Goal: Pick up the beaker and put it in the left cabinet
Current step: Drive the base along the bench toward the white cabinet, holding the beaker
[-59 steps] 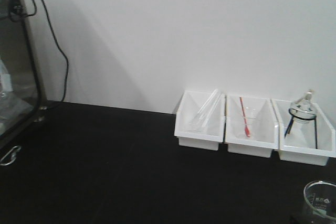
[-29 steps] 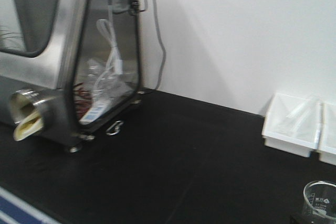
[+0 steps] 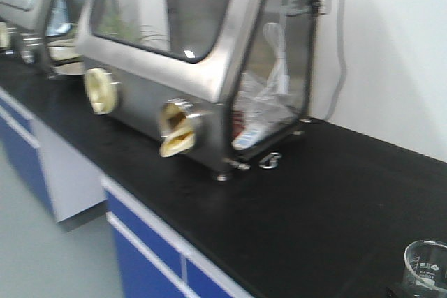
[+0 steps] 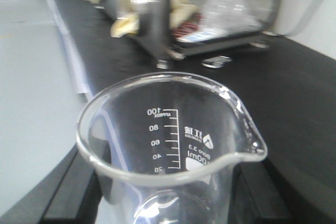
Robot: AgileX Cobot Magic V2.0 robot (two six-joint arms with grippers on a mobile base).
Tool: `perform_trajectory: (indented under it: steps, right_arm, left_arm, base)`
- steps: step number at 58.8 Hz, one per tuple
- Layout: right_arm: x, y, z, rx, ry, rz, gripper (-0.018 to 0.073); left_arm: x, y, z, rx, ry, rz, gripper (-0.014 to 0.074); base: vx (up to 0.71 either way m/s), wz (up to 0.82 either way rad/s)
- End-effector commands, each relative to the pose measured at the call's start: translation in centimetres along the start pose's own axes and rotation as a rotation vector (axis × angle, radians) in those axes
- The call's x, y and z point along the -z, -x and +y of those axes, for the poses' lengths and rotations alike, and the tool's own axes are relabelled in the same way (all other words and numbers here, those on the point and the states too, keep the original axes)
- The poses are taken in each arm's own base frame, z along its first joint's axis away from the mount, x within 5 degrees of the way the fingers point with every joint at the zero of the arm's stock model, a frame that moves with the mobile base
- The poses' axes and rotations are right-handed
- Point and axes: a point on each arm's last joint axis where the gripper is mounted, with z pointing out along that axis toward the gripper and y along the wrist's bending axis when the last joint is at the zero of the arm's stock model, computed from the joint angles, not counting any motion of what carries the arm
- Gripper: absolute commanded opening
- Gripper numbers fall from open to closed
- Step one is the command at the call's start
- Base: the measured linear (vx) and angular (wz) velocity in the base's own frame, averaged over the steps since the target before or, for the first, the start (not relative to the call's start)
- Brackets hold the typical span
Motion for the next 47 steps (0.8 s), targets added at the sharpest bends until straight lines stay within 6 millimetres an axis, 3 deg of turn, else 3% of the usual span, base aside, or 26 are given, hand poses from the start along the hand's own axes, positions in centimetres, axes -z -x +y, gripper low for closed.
perform_trajectory:
  steps: [1,27,47]
  right_arm:
    - [0.27,1.7,0.05,0.0,0.017,-0.103,-0.0004]
    - [0.27,1.7,0.05,0.0,0.017,-0.103,-0.0004]
    - [0.27,1.7,0.05,0.0,0.017,-0.103,-0.0004]
  left_arm:
    - [0.13,0.32,0.02,0.011,0.003,-0.086,0.0001]
    - [0.13,0.32,0.02,0.011,0.003,-0.086,0.0001]
    - [0.13,0.32,0.02,0.011,0.003,-0.086,0.0001]
  base:
    - [-0.06,0.71]
    - [0.01,0.78]
    - [0.18,0.53]
